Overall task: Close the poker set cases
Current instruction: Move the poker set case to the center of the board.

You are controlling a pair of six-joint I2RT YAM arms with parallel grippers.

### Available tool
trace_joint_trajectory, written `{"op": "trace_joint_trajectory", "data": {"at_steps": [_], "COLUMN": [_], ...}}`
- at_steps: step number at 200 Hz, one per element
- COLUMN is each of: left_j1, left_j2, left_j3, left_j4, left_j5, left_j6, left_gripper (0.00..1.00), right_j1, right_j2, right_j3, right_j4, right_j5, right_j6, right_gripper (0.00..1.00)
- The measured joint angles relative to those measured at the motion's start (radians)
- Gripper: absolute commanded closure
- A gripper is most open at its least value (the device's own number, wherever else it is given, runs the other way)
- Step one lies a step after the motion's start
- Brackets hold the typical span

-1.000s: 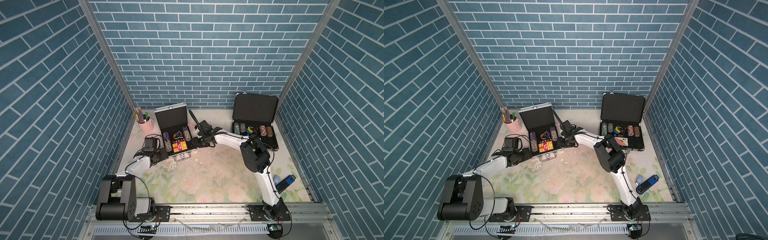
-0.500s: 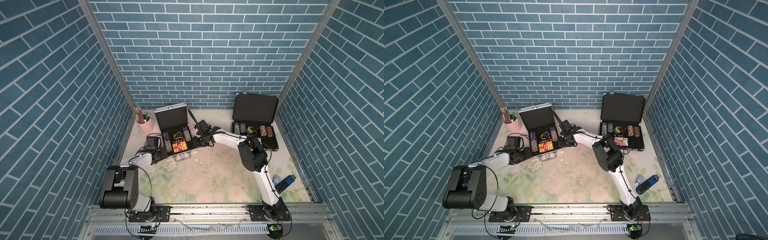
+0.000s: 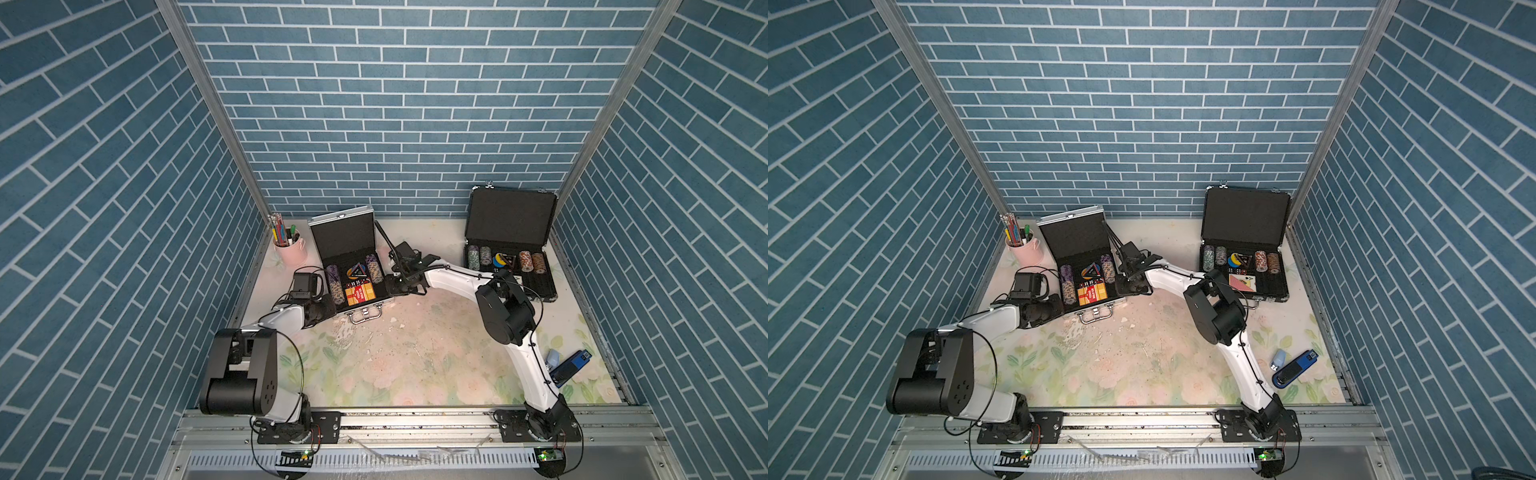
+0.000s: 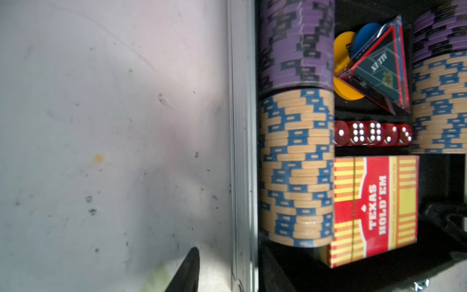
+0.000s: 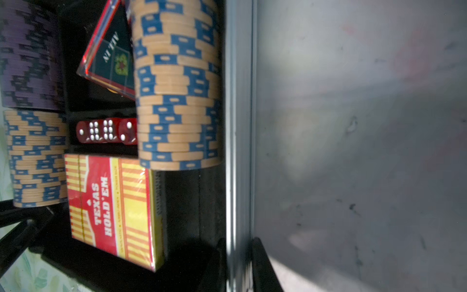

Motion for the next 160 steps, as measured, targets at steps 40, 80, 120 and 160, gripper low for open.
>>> {"op": "trace_joint_trajectory", "data": {"at_steps": [40,80,120,160], "left_j1": [-0.036,-0.102,-0.224,-0.387], "left_j2": [0.002,-0.011,-0.034,-0.033], "left_j3": [-0.008,-0.023,-0.048,-0.055], "left_j4": [-0.031,-0.037,-0.034,-0.01], "left_j5": [0.05,0.087,0.111,0.108], "left_j6": [-0.009,-0.026,-0.061,-0.117], "left_gripper": [0.62,0.62,0.63,0.64], "right_j1": [0.002,0.0,-0.011,-0.026], "right_j2": [-0.084,-0.204,-0.343,-0.486], "right_j3": [-0.122,-0.288,-0.475,-0.659], "right_j4": [-0.002,-0.007,-0.016,-0.015], "right_j5": [0.015,0.033,0.043,0.044], "right_j6": [0.003,0.019,0.051,0.093], "right_gripper": [0.88,0.88,0.89,0.89]}}
